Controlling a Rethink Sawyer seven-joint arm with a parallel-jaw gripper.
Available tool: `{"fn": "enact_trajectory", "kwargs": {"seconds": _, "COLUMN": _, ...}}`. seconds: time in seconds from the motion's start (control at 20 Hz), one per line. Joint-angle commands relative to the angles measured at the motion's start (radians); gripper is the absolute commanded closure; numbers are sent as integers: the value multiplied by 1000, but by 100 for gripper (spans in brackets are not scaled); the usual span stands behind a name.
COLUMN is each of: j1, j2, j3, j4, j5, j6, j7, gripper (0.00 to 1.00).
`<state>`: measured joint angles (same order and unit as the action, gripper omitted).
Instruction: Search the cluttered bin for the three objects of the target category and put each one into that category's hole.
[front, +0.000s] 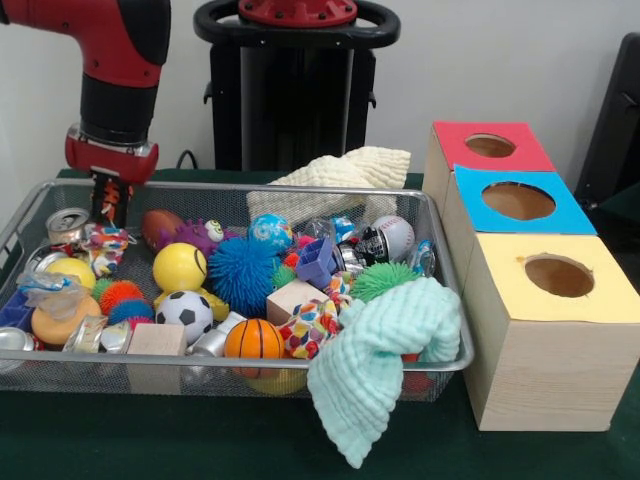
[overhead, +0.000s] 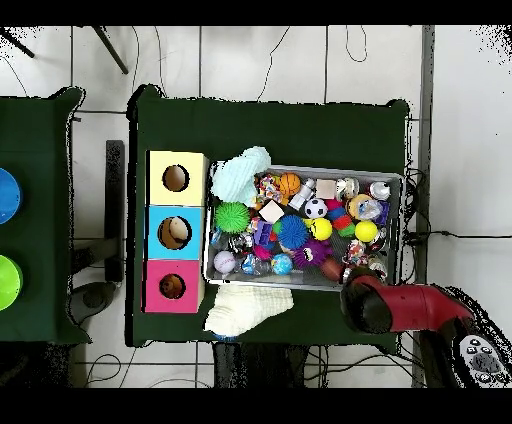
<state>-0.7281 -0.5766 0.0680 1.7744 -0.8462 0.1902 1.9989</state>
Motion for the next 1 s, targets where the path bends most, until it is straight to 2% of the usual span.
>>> {"fn": "enact_trajectory", "kwargs": {"seconds": 0.05, "j1": 3, "j2": -82, "j3": 144, "j4": 68, "j5": 94, "j6": 138, "j7": -49, "gripper": 100}}
{"fn": "enact_trajectory", "kwargs": {"seconds": 0.35, "j1": 49, "j2": -139, "j3": 141, "j4": 99, "j5": 150, "j6": 144, "j7": 9, "gripper": 100}}
{"fn": "enact_trajectory", "kwargs": {"seconds": 0.7, "j1": 84, "j2": -240, "j3": 145, "j4": 177, "j5": 267, "j6": 185, "j7": 41, "gripper": 100}}
{"fn": "enact_trajectory", "kwargs": {"seconds": 1.0, "j1": 135, "j2": -291, "j3": 124, "j4": 225, "j5": 346, "j6": 195, "j7": 76, "gripper": 100}}
